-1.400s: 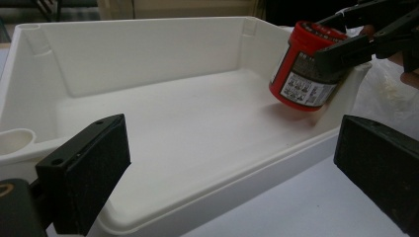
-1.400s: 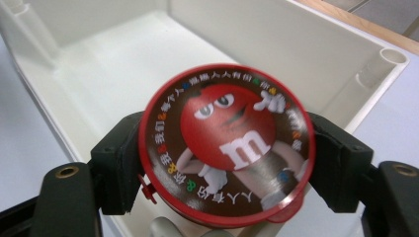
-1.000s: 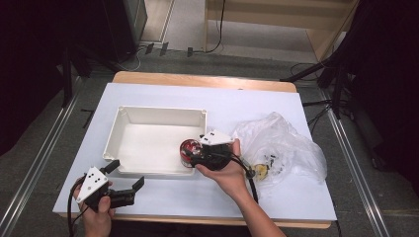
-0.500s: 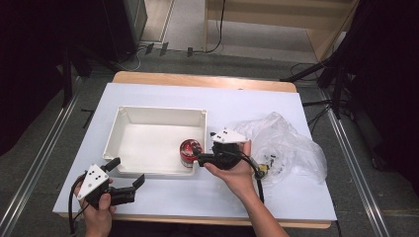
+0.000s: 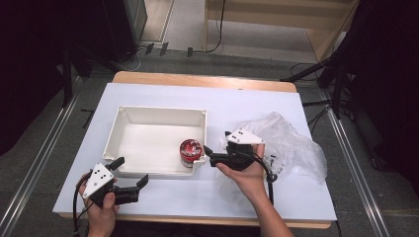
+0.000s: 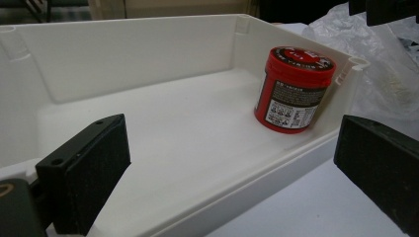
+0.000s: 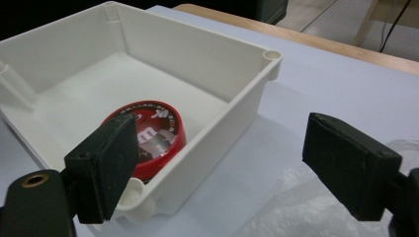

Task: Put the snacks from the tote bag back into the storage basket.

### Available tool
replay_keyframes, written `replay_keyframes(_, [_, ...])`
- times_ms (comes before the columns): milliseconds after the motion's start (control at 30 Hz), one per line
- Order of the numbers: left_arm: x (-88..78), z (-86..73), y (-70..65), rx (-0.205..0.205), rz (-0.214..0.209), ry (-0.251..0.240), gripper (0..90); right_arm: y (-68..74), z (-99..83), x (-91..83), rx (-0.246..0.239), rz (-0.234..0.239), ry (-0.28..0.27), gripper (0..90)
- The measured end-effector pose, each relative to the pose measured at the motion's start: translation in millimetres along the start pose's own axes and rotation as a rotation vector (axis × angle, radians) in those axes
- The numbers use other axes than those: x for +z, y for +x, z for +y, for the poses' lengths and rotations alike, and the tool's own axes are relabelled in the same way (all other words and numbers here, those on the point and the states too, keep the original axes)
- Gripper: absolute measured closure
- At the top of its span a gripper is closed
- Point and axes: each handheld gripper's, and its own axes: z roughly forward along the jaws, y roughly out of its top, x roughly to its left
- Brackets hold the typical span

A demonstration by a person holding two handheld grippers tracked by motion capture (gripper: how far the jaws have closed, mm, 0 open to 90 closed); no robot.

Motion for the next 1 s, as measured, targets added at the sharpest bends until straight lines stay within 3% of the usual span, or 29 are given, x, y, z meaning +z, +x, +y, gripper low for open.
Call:
replay_keyframes(500, [1.7,2.2,2.4,-0.020,-0.006,-0.012,0.7,-28.1,-14.0,-28.2,0.059,-0.064,-0.024,14.7])
replay_keyframes(1000, [4.3,1.5,2.0,-0.026,-0.001,-0.006,0.8,-56.5,-42.3,-59.0,0.096,-0.147,-0.026,14.5])
